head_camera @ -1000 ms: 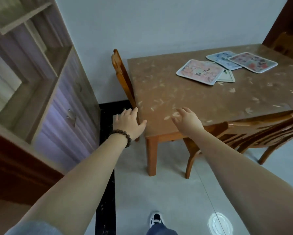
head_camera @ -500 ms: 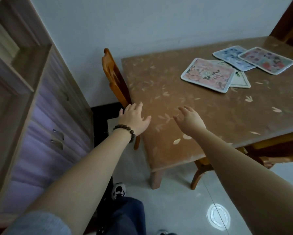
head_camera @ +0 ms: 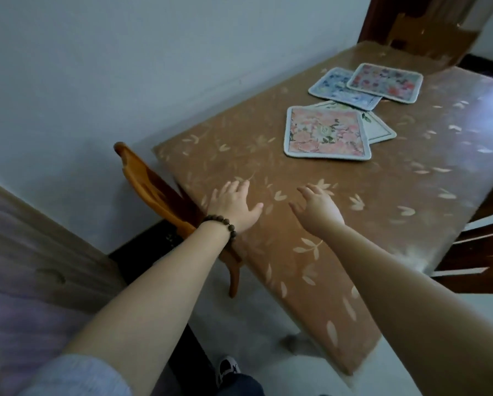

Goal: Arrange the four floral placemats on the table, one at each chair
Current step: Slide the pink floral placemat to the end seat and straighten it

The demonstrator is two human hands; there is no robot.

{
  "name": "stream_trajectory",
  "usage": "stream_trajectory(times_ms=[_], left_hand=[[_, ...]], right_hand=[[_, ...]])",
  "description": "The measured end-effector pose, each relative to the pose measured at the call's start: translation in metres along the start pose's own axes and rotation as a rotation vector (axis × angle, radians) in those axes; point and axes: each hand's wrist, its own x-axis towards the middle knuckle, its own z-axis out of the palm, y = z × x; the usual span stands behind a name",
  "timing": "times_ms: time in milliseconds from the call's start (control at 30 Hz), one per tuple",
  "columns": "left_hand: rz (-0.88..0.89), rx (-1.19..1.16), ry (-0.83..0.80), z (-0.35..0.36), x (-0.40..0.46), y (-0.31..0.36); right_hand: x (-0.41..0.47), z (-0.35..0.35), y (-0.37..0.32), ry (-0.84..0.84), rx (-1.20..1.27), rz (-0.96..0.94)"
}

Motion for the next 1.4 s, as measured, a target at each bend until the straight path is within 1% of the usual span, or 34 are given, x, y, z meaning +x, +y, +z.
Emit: stream_trajectory(times_ms=[133,233,533,633,800,933,1067,1400], left_hand=[[0.090,0.014,-0.009,-0.010,0.037,-0.016],[0.145,0.009,-0.025,-0.008,0.061,-0.017],[0.248,0.004,-0.086,0.015,0.141,-0.002],[0.243,0.016,-0.112,0.020,0.176,0.002],[0.233,0.027,-0.111,0.023,0.225,0.010],[0.271,0.048,-0.128,0.028,0.249,0.019],[0.302,0.042,-0.140,0.041,0.276,0.026],[0.460,0.092,-0.160,0.099,0.329,0.059]], right_hand=[[0.016,0.000,-0.014,0.047,-0.015,0.103],[0.026,-0.002,-0.014,0.052,-0.025,0.171],[0.078,-0.004,0.014,0.066,-0.029,0.312],[0.109,-0.001,0.029,0.077,0.000,0.327],[0.150,0.001,0.050,0.081,0.040,0.368],[0.167,0.002,0.061,0.070,0.076,0.408],[0.185,0.003,0.074,0.055,0.057,0.439],[0.235,0.016,0.128,0.076,0.017,0.523]])
